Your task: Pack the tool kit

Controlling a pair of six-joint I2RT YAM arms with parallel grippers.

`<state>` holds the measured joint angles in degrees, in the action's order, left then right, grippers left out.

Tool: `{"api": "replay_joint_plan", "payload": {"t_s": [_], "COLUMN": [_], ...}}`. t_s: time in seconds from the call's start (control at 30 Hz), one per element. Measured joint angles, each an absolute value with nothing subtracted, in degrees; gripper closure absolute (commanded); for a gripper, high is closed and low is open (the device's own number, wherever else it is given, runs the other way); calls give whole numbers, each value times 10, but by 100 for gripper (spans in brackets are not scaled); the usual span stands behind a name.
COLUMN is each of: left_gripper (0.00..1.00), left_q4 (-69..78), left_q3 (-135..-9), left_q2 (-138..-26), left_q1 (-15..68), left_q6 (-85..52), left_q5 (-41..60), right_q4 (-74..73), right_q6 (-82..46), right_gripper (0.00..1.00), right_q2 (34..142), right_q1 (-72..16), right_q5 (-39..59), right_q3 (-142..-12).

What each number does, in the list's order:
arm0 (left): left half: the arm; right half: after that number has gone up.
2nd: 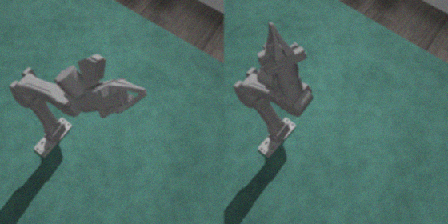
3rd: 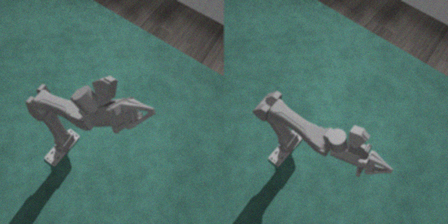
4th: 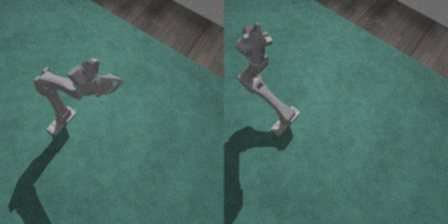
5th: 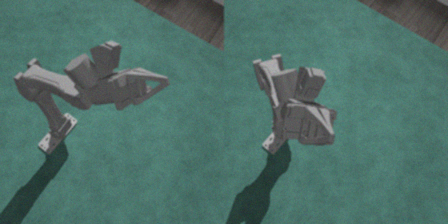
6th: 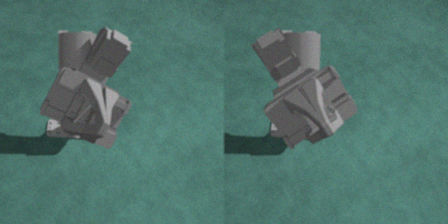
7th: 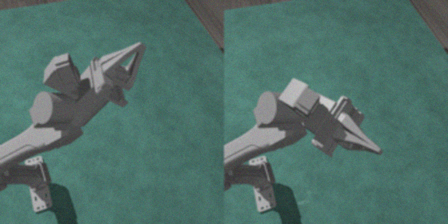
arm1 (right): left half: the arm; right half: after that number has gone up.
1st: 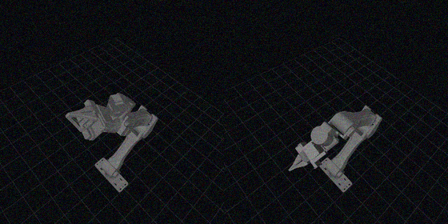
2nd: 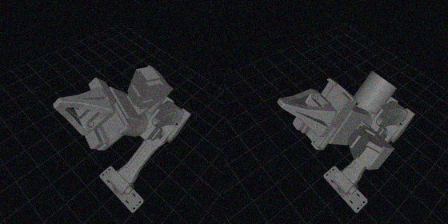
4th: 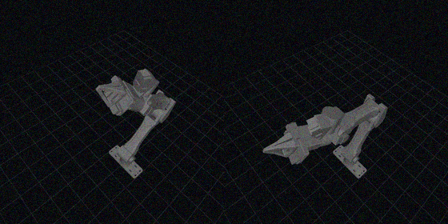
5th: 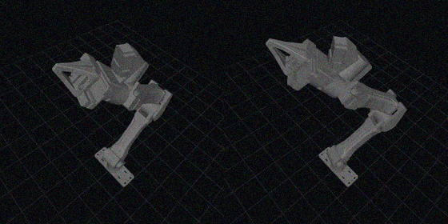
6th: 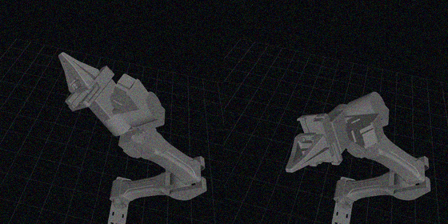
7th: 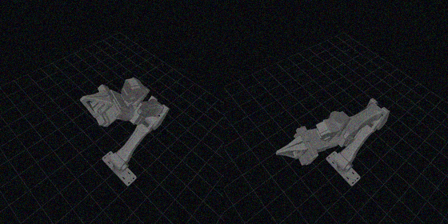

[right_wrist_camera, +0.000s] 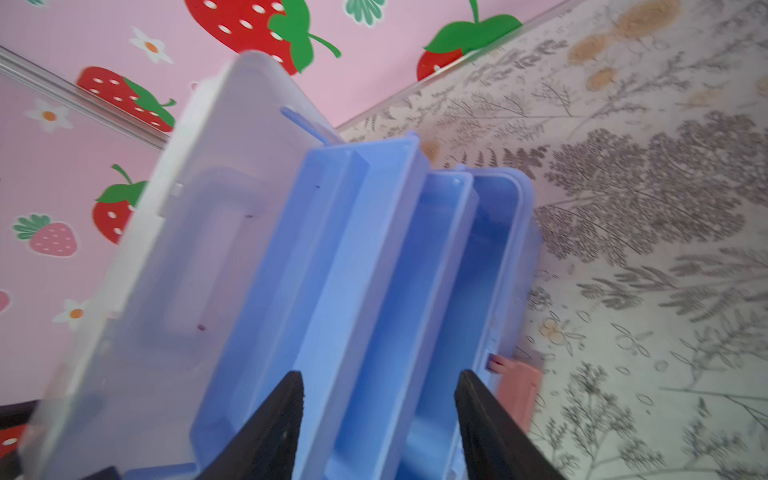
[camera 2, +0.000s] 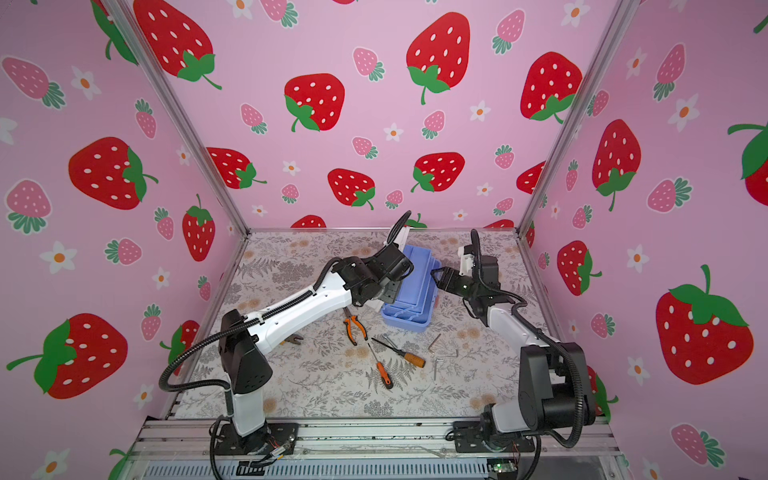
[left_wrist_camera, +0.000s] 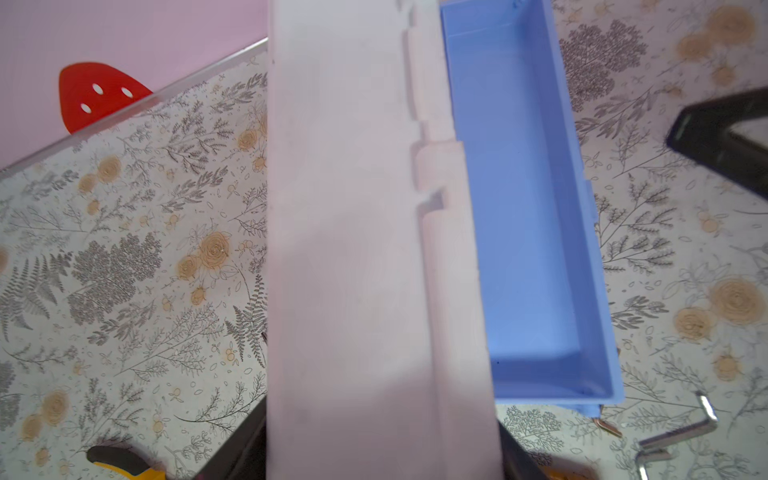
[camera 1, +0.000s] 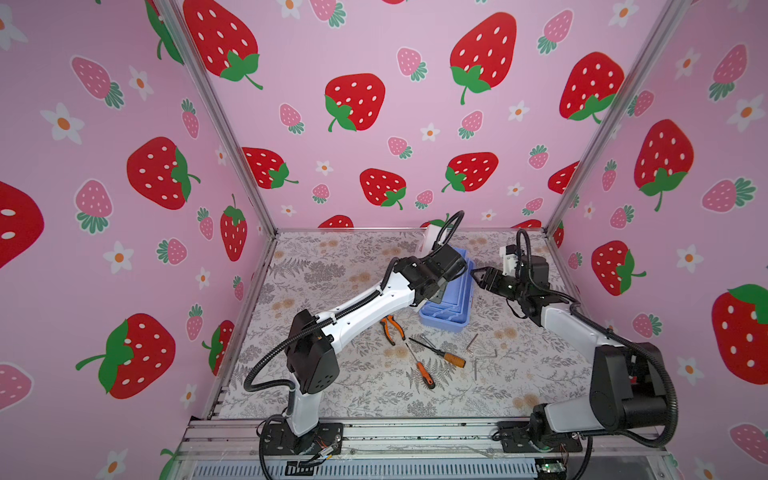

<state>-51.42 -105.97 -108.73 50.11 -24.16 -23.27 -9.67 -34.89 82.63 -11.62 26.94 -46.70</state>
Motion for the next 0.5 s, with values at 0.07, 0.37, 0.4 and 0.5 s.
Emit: {"api": "replay_joint_plan", "payload": {"t_s": [0.07, 0.37, 0.4, 0.5], "left_gripper": [33, 31, 31, 31], "left_q4": [-499, -459, -453, -424], "left_q3": [-1037, -987, -984, -968], "left_q2": [-1070, -1035, -1034, -1034], "left_q1": [484, 430, 427, 413], "left_q6": [-248, -268, -270, -277], "left_q5": [-207, -109, -95, -58], "right_q4": [-83, -63, -63, -57], "right_q6": [-342, -321, -318, -312], "right_gripper": [39, 43, 43, 46], "right_q2": [832, 901, 907, 930], "right_q1": [-116, -128, -133, -147], "right_q5": [254, 234, 232, 219], "right_q3": [-461, -459, -459, -470]}}
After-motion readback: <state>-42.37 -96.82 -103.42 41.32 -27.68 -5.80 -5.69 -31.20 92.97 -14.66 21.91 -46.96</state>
